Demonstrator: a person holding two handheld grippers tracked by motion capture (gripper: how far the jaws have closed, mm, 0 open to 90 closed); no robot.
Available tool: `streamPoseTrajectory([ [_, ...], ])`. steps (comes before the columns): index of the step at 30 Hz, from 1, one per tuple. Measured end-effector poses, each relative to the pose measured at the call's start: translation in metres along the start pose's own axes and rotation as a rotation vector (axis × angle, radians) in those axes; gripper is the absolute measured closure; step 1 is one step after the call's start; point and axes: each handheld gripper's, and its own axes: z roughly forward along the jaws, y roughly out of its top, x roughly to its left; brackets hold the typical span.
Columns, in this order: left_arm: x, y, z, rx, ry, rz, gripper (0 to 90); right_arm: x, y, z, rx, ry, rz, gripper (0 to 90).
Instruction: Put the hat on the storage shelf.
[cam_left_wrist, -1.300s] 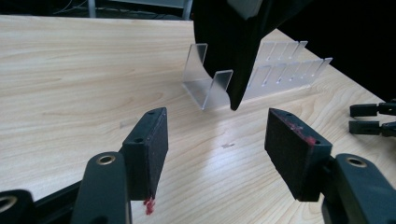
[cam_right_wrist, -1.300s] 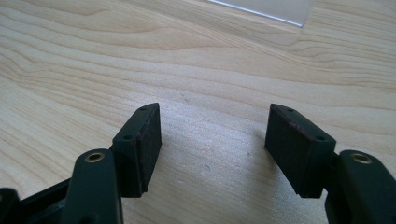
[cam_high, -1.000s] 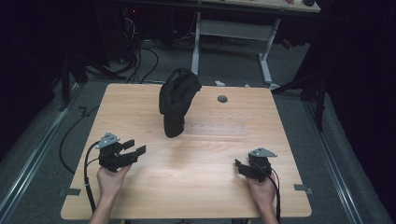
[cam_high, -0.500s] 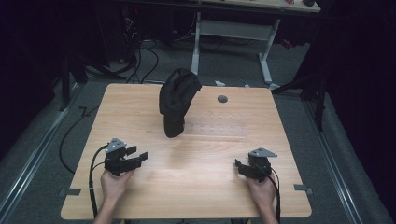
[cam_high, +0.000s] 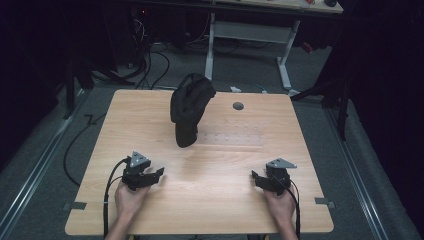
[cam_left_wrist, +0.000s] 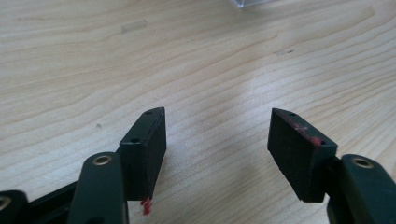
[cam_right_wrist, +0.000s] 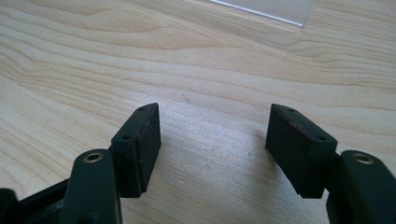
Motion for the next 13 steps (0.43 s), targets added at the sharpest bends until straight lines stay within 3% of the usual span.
streamPoseTrajectory([
  [6,-0.0043,-0.0015,0.0046,0.017,0.028,0.026,35.0,0.0,0.0,0.0,0.0,0.0,0.0,35.4],
  [9,-0.0093,-0.0011,0.0063,0.032,0.053,0.069,33.2,0.0001,0.0,0.0,0.0,0.0,0.0,35.4],
  [13,-0.0091,-0.0009,0.0066,0.032,0.048,0.065,31.9,-0.0001,0.0,0.0001,-0.001,0.0,-0.002,35.4],
])
